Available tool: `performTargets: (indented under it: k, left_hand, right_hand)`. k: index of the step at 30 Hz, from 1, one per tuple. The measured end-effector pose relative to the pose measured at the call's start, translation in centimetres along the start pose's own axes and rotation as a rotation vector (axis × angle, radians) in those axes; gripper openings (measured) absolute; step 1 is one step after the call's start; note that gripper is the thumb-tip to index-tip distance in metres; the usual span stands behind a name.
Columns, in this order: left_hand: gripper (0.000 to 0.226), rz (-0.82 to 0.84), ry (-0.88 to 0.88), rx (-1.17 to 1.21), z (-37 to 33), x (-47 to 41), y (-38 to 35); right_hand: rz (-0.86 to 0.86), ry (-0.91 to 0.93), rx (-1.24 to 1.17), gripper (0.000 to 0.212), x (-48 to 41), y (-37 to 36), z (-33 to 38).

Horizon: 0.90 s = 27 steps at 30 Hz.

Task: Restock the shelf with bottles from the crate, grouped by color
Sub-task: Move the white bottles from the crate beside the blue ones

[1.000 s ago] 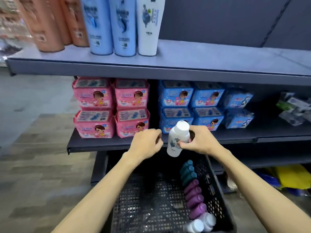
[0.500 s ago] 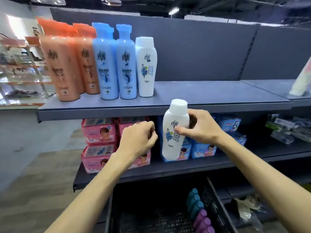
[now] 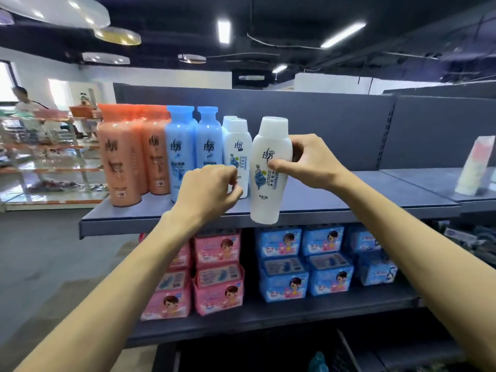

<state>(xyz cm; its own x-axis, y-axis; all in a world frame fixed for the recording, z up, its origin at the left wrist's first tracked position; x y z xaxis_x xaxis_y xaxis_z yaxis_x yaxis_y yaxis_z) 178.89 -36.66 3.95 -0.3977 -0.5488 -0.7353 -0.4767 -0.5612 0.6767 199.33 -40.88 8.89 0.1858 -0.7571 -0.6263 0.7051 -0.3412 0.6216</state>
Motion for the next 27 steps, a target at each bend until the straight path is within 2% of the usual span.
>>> performTargets:
  k: [2,6,15,22,27]
  left_hand:
    - [0.015,-0.006,0.004,-0.025,0.4,-1.4,0.6]
    - [0.014,-0.026,-0.004,-0.064,0.9,-3.5,1.4]
    - [0.017,0.047,-0.03,-0.068,-0.4,-5.0,-1.4]
    - [0.015,0.108,-0.034,-0.022,-1.2,-5.1,-3.3]
    - [0.012,0.125,-0.019,0.036,-0.9,-4.9,-4.6]
  right_hand:
    - [-0.002,-0.004,-0.005,0.023,-1.2,0.5,0.1]
    - [-0.009,-0.006,0.014,0.021,-3.0,1.6,-0.1]
    - [-0.051,-0.154,0.135,0.005,-4.2,1.8,-3.8]
    - [-0.038,-0.304,0.054,0.016,-3.8,0.9,-7.5]
    - [-0.004,-0.345,-0.02,0.034,-3.0,-0.6,-8.1]
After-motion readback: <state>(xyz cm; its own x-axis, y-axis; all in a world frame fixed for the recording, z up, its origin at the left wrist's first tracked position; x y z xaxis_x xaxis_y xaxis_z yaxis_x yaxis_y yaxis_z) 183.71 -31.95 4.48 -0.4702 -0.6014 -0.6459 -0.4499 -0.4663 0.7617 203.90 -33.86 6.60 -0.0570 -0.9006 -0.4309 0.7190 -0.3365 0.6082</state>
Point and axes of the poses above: each hand's wrist, its own x-axis away from the middle knuckle, its own y-axis out of the back of the hand, z = x × y, the point moved 3 cm from there along -x, towards the middle knuckle, and after that the axes turned 3 degrees about x, right-handed, at the moved point
